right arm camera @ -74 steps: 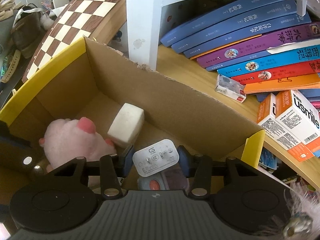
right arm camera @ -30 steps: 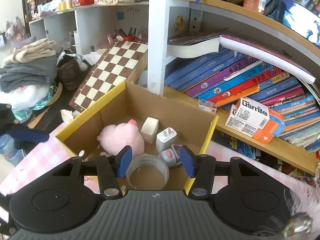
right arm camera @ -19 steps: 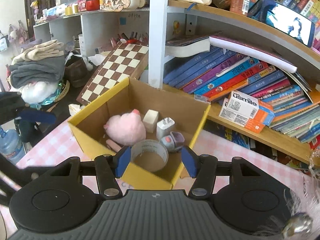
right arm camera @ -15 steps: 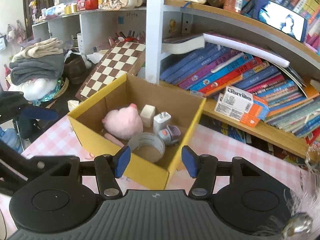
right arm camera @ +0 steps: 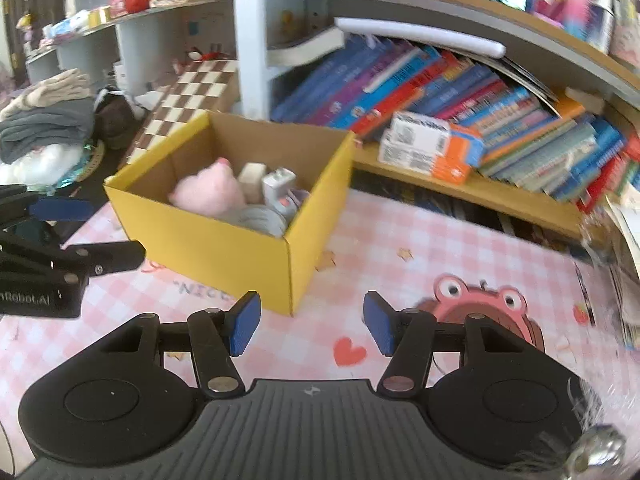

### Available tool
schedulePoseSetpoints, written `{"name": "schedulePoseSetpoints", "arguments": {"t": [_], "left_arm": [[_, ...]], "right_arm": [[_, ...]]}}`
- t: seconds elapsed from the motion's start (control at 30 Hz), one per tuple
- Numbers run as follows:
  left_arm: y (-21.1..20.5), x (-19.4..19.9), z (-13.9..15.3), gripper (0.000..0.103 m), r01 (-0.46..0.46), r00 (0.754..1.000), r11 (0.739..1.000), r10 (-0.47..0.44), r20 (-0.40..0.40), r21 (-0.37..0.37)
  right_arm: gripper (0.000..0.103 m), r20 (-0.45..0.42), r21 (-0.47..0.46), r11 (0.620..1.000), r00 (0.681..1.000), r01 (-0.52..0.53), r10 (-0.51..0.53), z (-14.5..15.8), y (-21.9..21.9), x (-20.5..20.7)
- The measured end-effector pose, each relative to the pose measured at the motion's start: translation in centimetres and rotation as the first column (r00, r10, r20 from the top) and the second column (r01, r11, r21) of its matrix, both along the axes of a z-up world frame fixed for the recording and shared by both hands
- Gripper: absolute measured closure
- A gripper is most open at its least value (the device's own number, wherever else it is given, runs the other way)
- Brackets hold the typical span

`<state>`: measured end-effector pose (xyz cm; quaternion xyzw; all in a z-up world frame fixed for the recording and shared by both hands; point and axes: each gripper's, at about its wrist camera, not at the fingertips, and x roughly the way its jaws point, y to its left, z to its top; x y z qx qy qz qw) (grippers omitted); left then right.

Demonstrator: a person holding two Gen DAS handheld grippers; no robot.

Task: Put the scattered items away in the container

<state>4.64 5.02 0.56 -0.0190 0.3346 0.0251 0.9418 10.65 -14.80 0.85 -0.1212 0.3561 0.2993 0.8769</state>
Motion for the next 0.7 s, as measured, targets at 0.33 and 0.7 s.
{"name": "schedulePoseSetpoints", "arguments": {"t": [0.33,0.7], "left_arm": [[-2.4,-0.9,-1.6,0.018,-0.009,1.0,1.0,0.009,-0.018,0.018],[-3.8,-1.8,-2.5,0.018,-0.081,0.997,0.996,0.081,-0.005,0.041]], "right_arm": [[0.045,0.003,-0.015,0.99,0.99,0.142,-0.142,-2.4,-3.8,-1.6],[0.029,0.045,0.016,0.978,0.977,0.209,-0.21,-2.9,-5.6,-4.7]]}}
